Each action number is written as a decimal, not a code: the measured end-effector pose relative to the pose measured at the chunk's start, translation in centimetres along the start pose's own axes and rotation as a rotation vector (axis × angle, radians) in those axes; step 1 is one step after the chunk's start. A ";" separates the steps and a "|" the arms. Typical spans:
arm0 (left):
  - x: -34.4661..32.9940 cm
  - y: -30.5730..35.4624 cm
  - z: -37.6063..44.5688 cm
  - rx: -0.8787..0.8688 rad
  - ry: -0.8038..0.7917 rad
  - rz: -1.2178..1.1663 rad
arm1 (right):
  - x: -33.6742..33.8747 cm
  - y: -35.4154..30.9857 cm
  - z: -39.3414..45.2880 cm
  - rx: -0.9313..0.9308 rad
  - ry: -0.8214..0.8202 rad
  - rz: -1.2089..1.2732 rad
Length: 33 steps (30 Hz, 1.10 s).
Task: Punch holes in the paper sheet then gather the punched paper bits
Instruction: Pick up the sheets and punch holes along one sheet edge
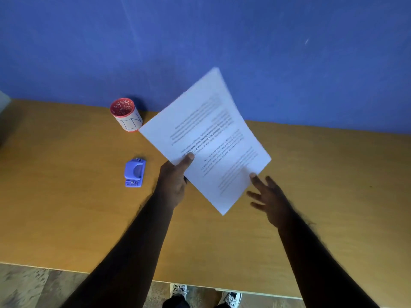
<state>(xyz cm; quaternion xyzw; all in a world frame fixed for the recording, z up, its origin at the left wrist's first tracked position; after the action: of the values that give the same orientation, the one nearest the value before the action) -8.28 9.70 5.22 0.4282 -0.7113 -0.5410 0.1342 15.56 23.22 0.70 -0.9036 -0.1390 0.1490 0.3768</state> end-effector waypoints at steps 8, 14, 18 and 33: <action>0.1 -3.3 -1.0 0.250 -0.061 -0.180 | -2.3 -0.5 -0.6 0.142 -0.308 0.197; 5.1 0.2 0.8 0.245 0.008 0.002 | 0.6 -3.6 -0.8 0.212 -0.238 -0.027; 5.3 3.0 1.6 0.130 -0.186 0.356 | 0.7 -6.0 -1.8 0.277 -0.281 -0.083; 5.9 1.2 0.4 -0.132 -0.117 0.896 | 2.3 -3.5 -0.1 0.418 -0.062 -0.226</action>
<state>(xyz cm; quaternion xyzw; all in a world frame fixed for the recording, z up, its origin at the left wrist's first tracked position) -12.64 5.58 4.49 0.0376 -0.7966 -0.4973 0.3416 17.18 26.31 2.90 -0.7796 -0.2170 0.1589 0.5655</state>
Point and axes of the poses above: each hand's wrist, its own z-axis towards the middle knuckle, its own x-axis out of the back of the hand, y = z × x, the point moved 8 cm from there along z, towards the middle knuckle, and after that the axes turned 12 degrees about z, right-handed, at the moved point
